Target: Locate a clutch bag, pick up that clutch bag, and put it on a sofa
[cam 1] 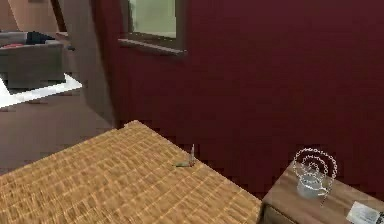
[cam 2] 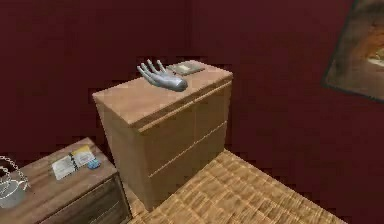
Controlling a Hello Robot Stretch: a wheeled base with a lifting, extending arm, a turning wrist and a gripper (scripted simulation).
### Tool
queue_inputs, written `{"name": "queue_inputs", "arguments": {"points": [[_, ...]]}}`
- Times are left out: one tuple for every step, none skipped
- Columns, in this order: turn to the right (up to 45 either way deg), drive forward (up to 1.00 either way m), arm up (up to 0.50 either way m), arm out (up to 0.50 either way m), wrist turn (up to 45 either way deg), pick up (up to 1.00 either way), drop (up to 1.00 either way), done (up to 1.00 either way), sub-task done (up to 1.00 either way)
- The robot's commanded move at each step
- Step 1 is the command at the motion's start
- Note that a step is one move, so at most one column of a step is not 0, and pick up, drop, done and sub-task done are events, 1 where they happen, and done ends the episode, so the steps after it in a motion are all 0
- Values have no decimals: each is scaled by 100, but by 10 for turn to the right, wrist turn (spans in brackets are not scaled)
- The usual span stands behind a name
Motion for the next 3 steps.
{"name": "queue_inputs", "arguments": {"points": [[-210, 0, 0, 0, 0, 0, 0, 0, 0], [0, 75, 0, 0, 0, 0, 0, 0, 0], [-240, 0, 0, 0, 0, 0, 0, 0, 0]]}}
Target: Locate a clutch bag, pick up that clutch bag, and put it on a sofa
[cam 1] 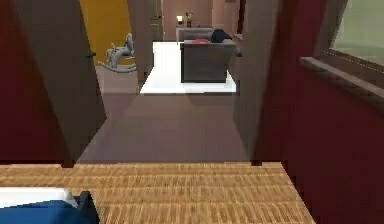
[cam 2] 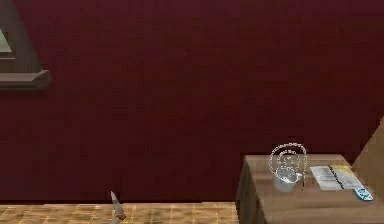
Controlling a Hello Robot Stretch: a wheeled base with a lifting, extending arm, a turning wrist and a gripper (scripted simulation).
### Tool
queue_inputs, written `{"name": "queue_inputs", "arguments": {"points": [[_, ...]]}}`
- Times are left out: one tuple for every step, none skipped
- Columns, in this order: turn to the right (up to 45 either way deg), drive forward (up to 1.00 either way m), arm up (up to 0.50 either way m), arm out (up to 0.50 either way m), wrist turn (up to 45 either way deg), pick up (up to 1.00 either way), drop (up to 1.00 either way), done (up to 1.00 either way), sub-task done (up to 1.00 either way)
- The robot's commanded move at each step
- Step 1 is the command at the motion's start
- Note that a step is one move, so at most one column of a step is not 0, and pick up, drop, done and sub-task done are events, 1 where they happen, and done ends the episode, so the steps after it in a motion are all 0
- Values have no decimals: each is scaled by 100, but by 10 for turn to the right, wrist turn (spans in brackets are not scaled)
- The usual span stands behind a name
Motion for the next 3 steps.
{"name": "queue_inputs", "arguments": {"points": [[0, 100, 0, 0, 0, 0, 0, 0, 0], [-150, 0, 0, 0, 0, 0, 0, 0, 0], [0, 10, 0, 0, 0, 0, 0, 0, 0]]}}
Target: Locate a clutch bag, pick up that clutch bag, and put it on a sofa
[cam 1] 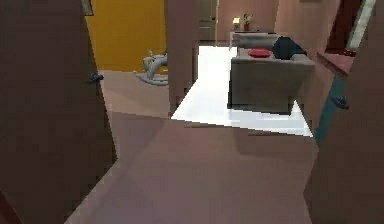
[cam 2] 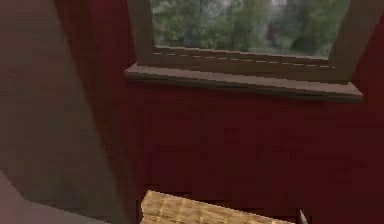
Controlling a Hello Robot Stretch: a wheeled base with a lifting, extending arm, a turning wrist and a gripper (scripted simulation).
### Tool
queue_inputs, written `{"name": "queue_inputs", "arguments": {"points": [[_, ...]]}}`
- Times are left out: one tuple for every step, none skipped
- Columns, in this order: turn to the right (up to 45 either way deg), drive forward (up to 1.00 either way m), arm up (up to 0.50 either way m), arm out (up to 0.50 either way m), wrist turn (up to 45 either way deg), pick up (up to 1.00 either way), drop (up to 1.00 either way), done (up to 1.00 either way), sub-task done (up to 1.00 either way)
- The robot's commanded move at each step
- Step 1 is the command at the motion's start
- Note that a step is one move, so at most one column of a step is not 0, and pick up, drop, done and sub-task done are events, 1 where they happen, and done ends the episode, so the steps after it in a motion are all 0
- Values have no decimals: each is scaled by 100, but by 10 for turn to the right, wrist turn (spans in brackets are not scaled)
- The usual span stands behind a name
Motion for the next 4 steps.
{"name": "queue_inputs", "arguments": {"points": [[-450, 0, 0, 0, 0, 0, 0, 0, 0], [0, 25, 0, 0, 0, 0, 0, 0, 0], [390, 0, 0, 0, 0, 0, 0, 0, 0], [0, 100, 0, 0, 0, 0, 0, 0, 0]]}}
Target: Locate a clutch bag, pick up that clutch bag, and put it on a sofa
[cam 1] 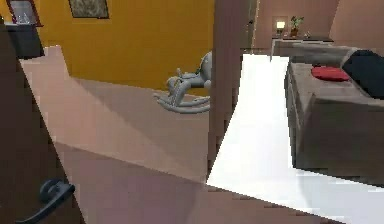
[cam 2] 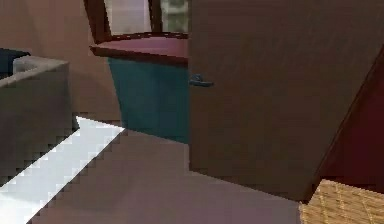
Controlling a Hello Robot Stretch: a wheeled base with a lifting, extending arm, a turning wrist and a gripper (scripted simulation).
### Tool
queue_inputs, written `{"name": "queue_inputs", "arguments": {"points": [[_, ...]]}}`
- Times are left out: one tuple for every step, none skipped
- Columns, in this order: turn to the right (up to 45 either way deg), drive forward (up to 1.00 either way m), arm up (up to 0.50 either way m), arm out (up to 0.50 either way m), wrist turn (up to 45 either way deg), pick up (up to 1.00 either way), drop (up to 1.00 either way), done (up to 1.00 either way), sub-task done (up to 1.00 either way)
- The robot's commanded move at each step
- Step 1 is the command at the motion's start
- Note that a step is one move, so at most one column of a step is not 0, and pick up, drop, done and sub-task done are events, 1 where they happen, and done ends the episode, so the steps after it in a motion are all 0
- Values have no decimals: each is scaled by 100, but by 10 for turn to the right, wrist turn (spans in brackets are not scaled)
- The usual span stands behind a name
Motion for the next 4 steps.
{"name": "queue_inputs", "arguments": {"points": [[0, 50, 0, 0, 0, 0, 0, 0, 0], [-180, 0, 0, 0, 0, 0, 0, 0, 0], [0, 50, 0, 0, 0, 0, 0, 0, 0], [-420, 0, 0, 0, 0, 0, 0, 0, 0]]}}
